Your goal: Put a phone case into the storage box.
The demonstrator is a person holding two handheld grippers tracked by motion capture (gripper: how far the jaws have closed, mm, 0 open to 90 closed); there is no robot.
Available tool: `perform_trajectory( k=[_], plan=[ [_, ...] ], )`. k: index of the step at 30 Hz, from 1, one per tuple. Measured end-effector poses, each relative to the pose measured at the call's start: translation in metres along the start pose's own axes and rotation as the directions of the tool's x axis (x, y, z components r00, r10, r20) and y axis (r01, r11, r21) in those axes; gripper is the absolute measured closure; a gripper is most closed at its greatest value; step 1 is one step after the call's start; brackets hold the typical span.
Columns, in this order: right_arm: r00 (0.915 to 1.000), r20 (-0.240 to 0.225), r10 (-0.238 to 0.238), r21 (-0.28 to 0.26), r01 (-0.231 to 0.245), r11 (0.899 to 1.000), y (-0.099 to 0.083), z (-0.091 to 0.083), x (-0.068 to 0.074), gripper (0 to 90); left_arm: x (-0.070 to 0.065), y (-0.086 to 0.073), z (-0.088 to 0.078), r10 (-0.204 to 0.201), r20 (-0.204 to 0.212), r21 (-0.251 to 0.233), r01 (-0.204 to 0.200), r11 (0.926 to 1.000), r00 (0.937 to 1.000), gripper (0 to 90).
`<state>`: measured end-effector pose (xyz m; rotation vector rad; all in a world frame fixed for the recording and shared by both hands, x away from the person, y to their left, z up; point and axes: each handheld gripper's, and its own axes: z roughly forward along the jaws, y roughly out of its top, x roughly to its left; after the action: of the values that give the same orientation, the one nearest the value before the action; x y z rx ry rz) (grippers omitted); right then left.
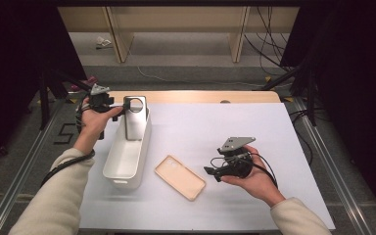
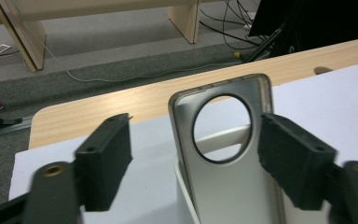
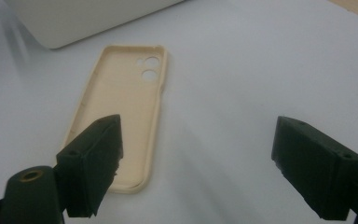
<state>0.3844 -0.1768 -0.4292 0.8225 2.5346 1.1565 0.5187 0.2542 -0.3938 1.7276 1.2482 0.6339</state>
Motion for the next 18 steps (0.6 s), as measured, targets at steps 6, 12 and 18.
perform_trajectory(
  k=[6, 12, 18],
  plan=[
    [1.0000, -0.003, -0.001, 0.003, 0.001, 1.000, 0.001, 0.001, 0.000, 17.2, -0.008, -0.005, -0.024, 0.010, 0.035, 0.004, -0.010, 0.9999, 0.9993, 7.9],
    [1.0000, -0.001, 0.000, 0.000, 0.000, 1.000, 0.001, 0.002, 0.000, 17.2, -0.024, -0.021, -0.051, 0.032, 0.078, -0.015, -0.031, 0.9994, 0.9964, 5.0],
    [1.0000, 0.001, 0.003, 0.000, -0.003, 1.000, 0.002, 0.002, 0.000, 17.2, -0.043, -0.044, -0.077, 0.027, 0.122, -0.051, -0.021, 0.9985, 0.9921, 6.0]
  ],
)
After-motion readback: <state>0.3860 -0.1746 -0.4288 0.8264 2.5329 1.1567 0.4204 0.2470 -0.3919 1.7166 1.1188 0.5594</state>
